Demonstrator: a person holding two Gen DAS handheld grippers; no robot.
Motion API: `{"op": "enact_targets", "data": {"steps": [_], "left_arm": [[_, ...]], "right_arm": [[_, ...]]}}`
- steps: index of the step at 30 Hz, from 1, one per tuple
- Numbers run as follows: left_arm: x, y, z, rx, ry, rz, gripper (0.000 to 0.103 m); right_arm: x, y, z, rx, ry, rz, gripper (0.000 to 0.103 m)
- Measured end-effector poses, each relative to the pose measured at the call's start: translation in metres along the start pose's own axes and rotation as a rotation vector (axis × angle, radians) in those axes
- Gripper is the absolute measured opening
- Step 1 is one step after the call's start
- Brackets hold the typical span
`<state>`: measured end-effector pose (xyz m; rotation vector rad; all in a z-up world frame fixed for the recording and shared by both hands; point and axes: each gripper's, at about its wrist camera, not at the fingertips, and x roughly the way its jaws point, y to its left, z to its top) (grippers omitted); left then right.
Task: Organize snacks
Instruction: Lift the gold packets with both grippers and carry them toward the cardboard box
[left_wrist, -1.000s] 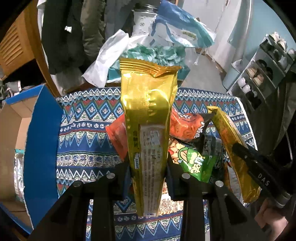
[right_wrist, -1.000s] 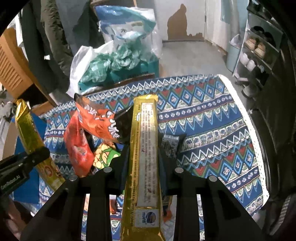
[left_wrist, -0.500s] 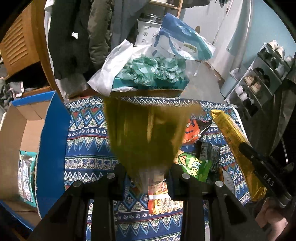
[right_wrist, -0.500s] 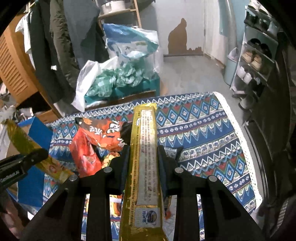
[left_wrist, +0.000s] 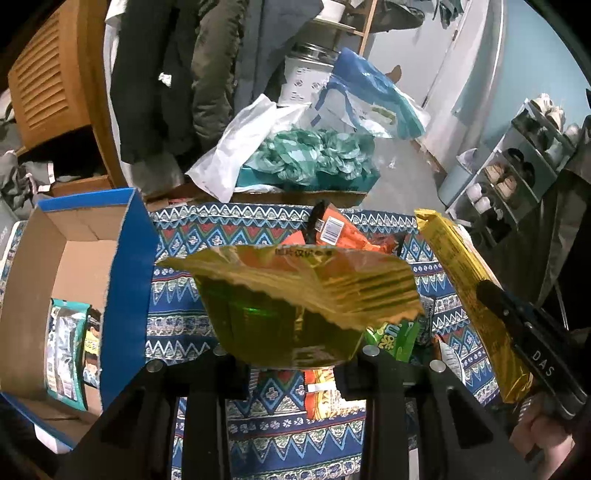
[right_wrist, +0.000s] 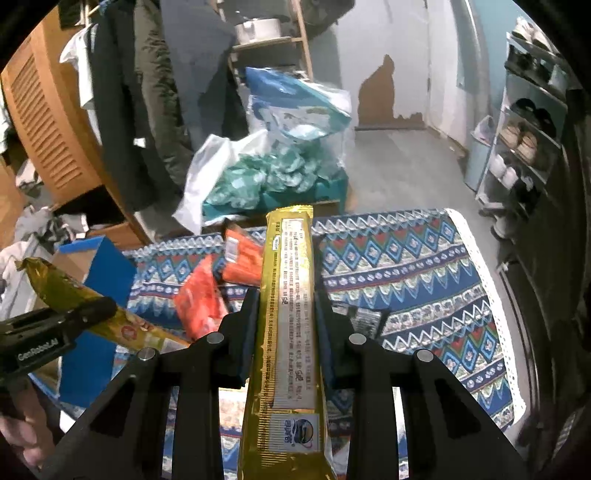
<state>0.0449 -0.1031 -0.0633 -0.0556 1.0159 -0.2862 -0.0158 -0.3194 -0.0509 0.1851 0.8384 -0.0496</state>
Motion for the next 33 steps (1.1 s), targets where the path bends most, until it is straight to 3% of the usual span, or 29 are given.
{"op": "enact_targets", "data": {"steps": [18, 33], "left_arm": [[-0.066, 0.052, 0.002, -0.066, -0.114, 0.031, 0.032], [-0.124, 0.117, 0.005, -0.174, -0.211, 0.055, 0.032]], "right_arm": [[-0.009, 0.082, 0.014, -0.12, -0.024, 0.105, 0.028], [-0.009, 0.181, 0.024, -0.237, -0.022, 0.224, 0.028]]}}
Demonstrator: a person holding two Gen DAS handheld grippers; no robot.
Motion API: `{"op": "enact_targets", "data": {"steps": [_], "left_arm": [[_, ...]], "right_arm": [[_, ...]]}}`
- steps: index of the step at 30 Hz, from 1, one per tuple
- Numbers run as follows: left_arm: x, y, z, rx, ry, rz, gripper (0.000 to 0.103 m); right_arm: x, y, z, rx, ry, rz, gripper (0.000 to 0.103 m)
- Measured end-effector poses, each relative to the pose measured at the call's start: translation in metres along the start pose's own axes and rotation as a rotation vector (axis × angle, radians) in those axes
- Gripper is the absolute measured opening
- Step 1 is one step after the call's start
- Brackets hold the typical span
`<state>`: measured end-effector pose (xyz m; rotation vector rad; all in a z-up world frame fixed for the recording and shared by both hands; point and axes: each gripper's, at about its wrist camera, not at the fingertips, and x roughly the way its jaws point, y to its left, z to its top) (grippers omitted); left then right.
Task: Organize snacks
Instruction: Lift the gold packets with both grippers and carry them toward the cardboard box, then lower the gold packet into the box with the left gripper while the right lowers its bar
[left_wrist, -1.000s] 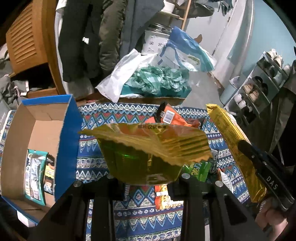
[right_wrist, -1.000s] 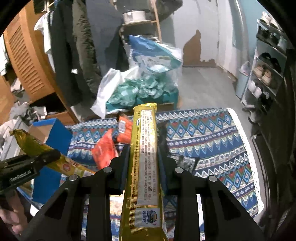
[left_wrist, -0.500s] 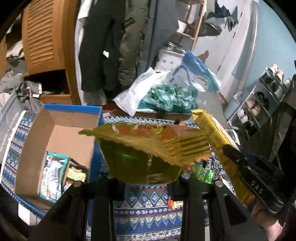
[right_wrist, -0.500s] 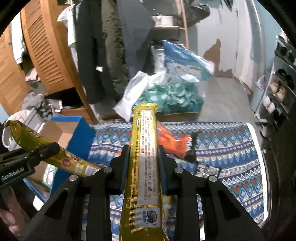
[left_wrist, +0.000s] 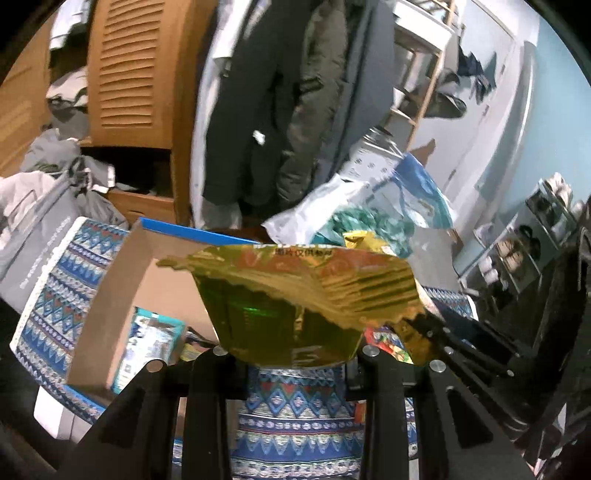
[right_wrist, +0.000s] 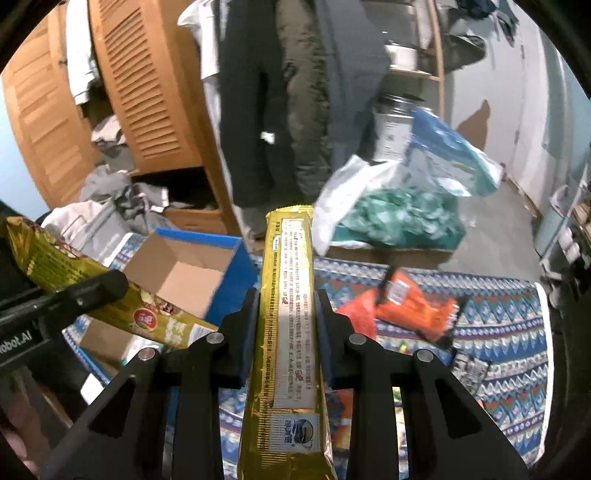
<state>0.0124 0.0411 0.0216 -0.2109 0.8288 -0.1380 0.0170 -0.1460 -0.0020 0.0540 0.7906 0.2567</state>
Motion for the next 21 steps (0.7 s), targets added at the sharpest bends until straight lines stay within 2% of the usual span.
{"op": "enact_targets", "data": {"steps": [10, 21], "left_arm": [[-0.01, 0.072, 0.007, -0.098, -0.029, 0.078, 0.032], [0.013, 0.132, 0.002, -0.145, 0.031, 0.153, 0.032]], "right_arm": [[0.032, 0.06, 0.013, -0.056, 0.046, 0.076, 0.028], [0.08, 0.118, 0.012, -0.084, 0.129, 0.124, 0.028]]}}
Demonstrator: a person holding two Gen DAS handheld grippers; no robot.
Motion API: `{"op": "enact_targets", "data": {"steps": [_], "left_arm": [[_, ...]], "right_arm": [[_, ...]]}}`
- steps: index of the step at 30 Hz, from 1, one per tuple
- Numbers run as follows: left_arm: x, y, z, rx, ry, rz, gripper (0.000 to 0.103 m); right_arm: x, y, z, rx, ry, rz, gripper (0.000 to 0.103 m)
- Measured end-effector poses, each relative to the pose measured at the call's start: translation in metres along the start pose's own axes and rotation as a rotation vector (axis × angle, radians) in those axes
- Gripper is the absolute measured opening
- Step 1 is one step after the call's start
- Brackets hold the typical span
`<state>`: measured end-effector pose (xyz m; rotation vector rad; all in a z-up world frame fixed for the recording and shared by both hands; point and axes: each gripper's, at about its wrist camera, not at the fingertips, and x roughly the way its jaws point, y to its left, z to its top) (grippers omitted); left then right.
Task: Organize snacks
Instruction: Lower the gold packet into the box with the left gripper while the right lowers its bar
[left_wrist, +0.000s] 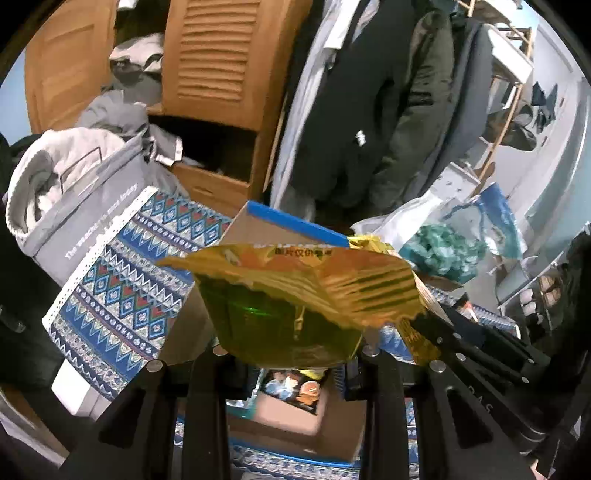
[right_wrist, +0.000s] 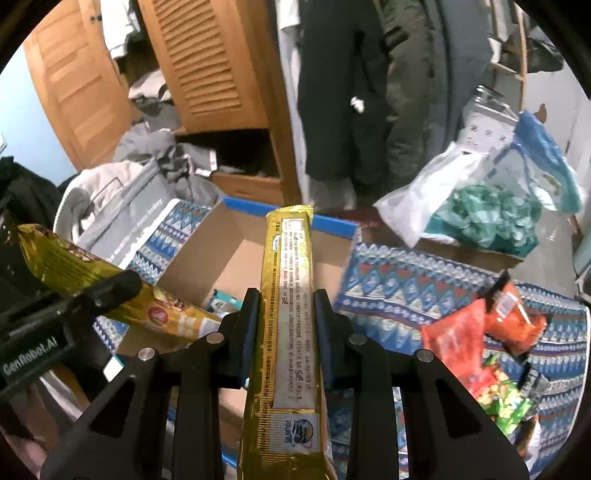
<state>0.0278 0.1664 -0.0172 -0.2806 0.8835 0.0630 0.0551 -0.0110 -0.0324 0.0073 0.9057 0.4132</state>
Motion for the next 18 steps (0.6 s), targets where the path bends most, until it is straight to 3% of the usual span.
{"op": "enact_targets", "data": {"steps": [9, 14, 18], "left_arm": [[0.027, 0.018, 0.008, -0.02, 0.008, 0.042, 0.032], [0.047, 0.027, 0.017, -0.068, 0.013, 0.005, 0.032], [0.061, 0.028, 0.019, -0.078, 0.006, 0.018, 0.032]], "right_arm": [[0.04, 0.021, 0.005, -0.005, 0.057, 0.016, 0.028], [0.053, 0.023, 0.006, -0.001, 0.075, 0.015, 0.028], [0.061, 0.022, 0.008, 0.003, 0.08, 0.019, 0.028]]}}
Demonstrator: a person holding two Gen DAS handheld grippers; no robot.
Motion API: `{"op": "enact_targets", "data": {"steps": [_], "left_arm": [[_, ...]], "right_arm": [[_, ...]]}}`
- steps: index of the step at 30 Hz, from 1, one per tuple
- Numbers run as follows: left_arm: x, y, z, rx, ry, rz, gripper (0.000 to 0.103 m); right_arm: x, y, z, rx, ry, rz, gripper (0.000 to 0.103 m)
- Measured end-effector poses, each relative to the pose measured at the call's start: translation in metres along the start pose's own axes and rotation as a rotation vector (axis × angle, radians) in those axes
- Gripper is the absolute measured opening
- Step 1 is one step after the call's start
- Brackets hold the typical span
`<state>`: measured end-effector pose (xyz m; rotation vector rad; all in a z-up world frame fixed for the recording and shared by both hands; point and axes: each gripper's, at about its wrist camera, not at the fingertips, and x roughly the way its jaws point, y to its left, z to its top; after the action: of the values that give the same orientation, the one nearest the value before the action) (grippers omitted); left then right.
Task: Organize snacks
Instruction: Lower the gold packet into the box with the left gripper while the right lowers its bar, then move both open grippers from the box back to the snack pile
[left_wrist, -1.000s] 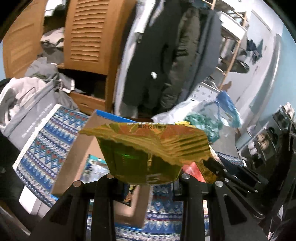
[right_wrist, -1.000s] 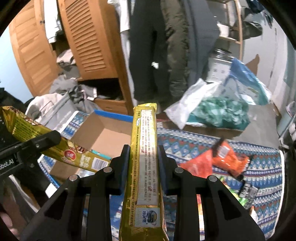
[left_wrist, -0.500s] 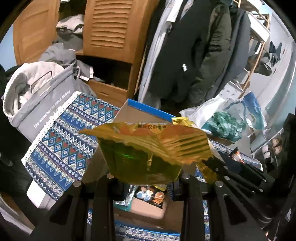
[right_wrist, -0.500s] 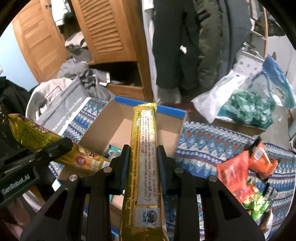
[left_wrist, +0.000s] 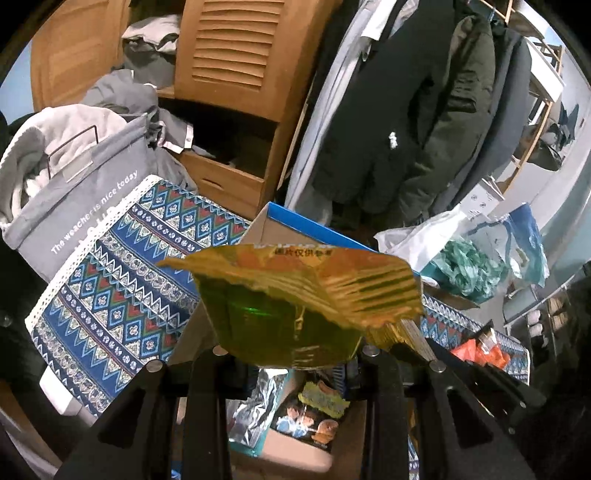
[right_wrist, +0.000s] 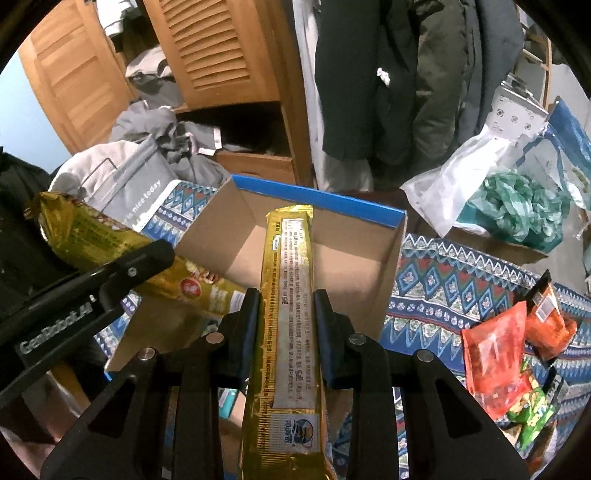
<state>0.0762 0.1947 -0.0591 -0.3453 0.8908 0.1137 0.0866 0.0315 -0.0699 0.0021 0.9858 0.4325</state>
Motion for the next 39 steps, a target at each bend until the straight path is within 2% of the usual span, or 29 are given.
{"op": "enact_targets", "data": {"steps": [3, 7, 11, 21, 28, 30, 39], "left_arm": [[0.007, 0.002, -0.002, -0.024, 0.033, 0.023, 0.035], [0.003, 0.001, -0.003, -0.006, 0.039, 0.059, 0.055], [-0.006, 0.002, -0.002, 0.003, 0.02, 0.094, 0.07], [-0.013, -0.006, -0.009, 0.014, 0.031, 0.077, 0.075], [-0.017, -0.023, -0.016, 0.046, 0.043, 0.058, 0.075], [-0.017, -0.03, -0.018, 0.056, 0.05, 0.047, 0.075], [-0.015, -0.068, -0.032, 0.115, 0.078, 0.012, 0.079]], "right_arm": [[0.009, -0.004, 0.001, 0.02, 0.036, 0.032, 0.029], [0.007, -0.003, 0.0, 0.02, 0.028, 0.023, 0.03], [-0.001, -0.003, 0.003, 0.012, 0.01, 0.025, 0.047], [-0.018, -0.015, -0.003, 0.025, -0.003, -0.014, 0.061], [-0.032, -0.037, -0.011, 0.043, -0.008, -0.053, 0.063], [-0.037, -0.044, -0.014, 0.048, -0.008, -0.065, 0.066], [-0.065, -0.087, -0.033, 0.095, -0.027, -0.131, 0.071]]}}
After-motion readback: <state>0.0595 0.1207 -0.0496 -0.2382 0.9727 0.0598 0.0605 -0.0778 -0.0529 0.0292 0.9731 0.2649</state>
